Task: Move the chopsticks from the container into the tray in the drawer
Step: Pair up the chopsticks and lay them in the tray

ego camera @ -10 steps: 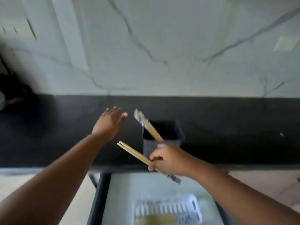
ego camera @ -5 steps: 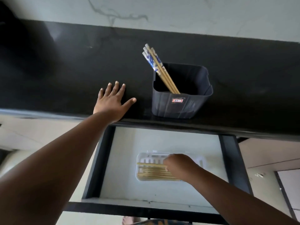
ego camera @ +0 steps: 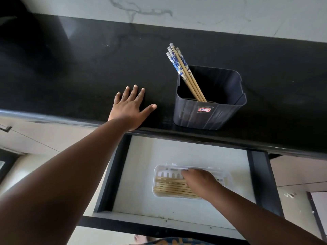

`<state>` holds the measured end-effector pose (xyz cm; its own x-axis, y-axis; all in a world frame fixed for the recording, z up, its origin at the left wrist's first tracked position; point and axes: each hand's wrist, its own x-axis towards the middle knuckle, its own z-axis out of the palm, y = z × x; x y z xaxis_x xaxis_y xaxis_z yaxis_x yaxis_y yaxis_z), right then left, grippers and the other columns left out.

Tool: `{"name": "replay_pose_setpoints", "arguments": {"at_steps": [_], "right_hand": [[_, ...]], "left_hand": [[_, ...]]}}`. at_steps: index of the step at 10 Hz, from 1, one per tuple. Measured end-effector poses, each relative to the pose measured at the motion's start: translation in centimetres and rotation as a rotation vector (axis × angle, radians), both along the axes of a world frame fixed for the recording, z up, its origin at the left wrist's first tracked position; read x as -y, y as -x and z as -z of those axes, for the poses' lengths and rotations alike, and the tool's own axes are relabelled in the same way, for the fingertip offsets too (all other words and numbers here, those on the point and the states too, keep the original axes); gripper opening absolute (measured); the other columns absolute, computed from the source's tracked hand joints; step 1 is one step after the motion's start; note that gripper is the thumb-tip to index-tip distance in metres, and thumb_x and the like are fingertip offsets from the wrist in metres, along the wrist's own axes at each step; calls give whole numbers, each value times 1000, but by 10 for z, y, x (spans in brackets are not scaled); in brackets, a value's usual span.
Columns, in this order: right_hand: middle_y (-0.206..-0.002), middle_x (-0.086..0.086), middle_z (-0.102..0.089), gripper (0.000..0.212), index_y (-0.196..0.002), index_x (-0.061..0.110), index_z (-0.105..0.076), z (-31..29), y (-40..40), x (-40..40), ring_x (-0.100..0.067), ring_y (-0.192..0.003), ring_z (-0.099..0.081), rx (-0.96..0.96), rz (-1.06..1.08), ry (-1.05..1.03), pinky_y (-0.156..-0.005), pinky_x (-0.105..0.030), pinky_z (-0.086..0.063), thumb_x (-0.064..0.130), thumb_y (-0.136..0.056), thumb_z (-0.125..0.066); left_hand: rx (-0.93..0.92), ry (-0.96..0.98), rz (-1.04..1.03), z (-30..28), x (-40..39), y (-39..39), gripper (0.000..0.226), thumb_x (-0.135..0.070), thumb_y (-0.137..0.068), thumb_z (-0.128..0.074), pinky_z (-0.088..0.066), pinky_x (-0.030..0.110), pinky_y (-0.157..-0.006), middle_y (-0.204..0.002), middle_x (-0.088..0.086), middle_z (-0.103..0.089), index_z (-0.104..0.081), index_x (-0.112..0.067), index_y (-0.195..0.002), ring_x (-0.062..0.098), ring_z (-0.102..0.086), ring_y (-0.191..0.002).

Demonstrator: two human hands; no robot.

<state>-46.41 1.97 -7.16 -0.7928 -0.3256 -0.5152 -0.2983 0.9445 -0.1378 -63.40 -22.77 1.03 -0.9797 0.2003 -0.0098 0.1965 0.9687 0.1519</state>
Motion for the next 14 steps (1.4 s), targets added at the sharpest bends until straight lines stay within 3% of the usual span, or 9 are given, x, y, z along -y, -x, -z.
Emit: {"name": "replay_pose_setpoints", "arguments": {"at_steps": [2,3,4,6,8,9,11,13,14], "right_hand": [[-81,-1,-48,11,-94,15,-50,3,-4,-2,-24,-76,-52,-27,93,15,-65,-30,-38,7,-88,-46],[-73,1,-44,16,-84,18,-48,3,-2,-3,-23,-72,-52,-47,77,-27,-61,-28,-38,2,-84,-50],[-91,-2,-57,9,-90,13,-60,9,-2,-4,-26,-88,-62,15,89,-8,-68,-29,-44,15,-92,-51],[-79,3,-44,18,-74,18,-50,20,-6,-13,-25,-89,-64,37,82,41,-71,-30,-50,6,-88,-49],[-81,3,-59,32,-61,20,-39,26,-7,-15,-20,-89,-67,-57,222,99,-65,-26,-50,9,-86,-56],[-91,2,-66,11,-76,19,-56,25,-10,-12,-19,-89,-64,-115,219,91,-61,-26,-44,13,-86,-56],[-86,3,-48,21,-94,19,-58,14,-19,-9,-24,-91,-59,-102,161,9,-62,-28,-34,4,-82,-49],[-102,11,-70,19,-98,32,-69,-95,7,6,-10,-92,-63,52,291,333,-75,-23,-47,28,-86,-55],[-84,19,-73,11,-86,43,-70,-182,21,13,4,-69,-64,144,300,606,-64,-18,-51,41,-76,-68]], "left_hand": [[11,3,5,-2,0,1,91,-83,-80,-4,3,43,-119,-163,-2,1,-6,-30,-154,20,7,-149],[19,1,8,-3,0,0,90,-83,-81,-6,4,43,-119,-163,-1,2,-6,-30,-154,20,8,-149],[22,0,10,-3,0,0,90,-82,-81,-7,4,43,-119,-163,-1,2,-6,-30,-154,20,8,-148],[15,-5,8,-1,1,1,91,-84,-80,-6,4,42,-119,-163,-2,1,-6,-30,-154,19,8,-148],[10,-13,5,0,1,2,92,-84,-80,-6,4,43,-119,-163,-2,1,-7,-30,-154,19,7,-149],[7,-18,1,1,2,1,92,-85,-80,-6,4,42,-118,-163,-2,0,-8,-31,-154,19,7,-149],[3,-28,-2,-1,0,1,92,-84,-80,-7,4,42,-119,-163,-2,-1,-9,-31,-154,18,7,-149],[4,-23,2,-3,-1,0,92,-83,-79,-6,5,41,-119,-163,-3,2,-7,-30,-154,18,9,-148],[-1,-17,0,-1,-1,1,95,-85,-76,-2,5,41,-119,-163,-3,1,-7,-30,-154,18,8,-148]]}}
